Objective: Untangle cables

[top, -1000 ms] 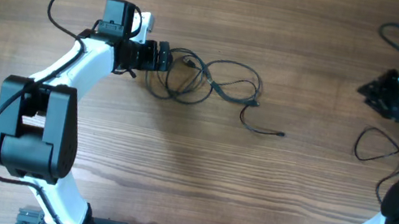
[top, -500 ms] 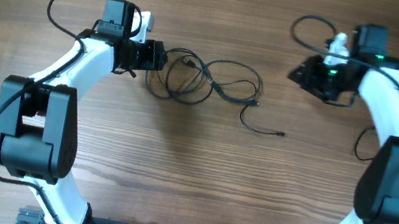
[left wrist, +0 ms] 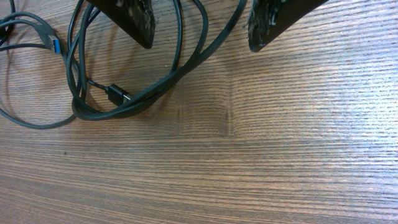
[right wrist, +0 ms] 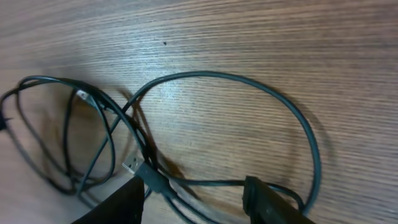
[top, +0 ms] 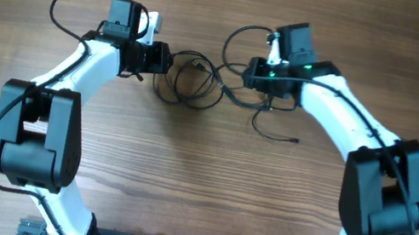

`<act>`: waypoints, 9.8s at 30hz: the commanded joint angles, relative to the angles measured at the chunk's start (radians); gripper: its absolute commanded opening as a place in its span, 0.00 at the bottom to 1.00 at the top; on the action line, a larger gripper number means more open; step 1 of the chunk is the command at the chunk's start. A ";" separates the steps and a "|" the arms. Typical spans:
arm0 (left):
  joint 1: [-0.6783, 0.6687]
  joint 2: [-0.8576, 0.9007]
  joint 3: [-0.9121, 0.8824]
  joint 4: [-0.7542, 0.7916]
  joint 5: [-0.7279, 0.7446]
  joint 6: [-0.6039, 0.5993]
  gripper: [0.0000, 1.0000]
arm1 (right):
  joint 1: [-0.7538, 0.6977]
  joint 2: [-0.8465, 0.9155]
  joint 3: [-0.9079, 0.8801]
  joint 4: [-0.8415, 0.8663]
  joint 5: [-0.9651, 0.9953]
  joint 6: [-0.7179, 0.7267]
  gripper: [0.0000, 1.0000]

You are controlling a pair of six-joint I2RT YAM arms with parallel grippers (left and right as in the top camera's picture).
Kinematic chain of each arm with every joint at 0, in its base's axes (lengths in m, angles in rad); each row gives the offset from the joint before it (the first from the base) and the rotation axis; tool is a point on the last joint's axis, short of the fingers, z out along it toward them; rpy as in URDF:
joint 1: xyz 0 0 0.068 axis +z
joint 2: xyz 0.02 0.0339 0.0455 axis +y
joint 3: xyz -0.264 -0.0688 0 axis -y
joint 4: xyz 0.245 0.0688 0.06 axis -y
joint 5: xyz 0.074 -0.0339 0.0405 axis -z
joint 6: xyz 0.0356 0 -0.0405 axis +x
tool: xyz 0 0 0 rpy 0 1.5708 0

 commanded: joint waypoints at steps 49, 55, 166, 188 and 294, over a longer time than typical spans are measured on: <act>-0.004 0.013 -0.004 0.003 0.002 0.002 0.58 | 0.021 0.159 -0.010 -0.031 0.196 -0.474 0.22; -0.004 0.013 -0.004 0.003 0.002 0.002 0.56 | 0.021 0.159 -0.010 -0.030 0.196 -0.470 0.10; 0.119 -0.058 0.015 -0.145 -0.622 -0.338 0.04 | 0.021 -0.244 0.055 -0.123 0.241 -0.113 0.04; 0.150 -0.058 0.014 -0.152 -0.619 -0.362 0.08 | 0.021 -0.227 0.055 -0.261 0.707 -0.110 0.04; 0.149 -0.058 0.014 -0.087 -0.322 -0.359 0.42 | 0.078 0.276 0.447 -0.358 -0.090 0.147 0.50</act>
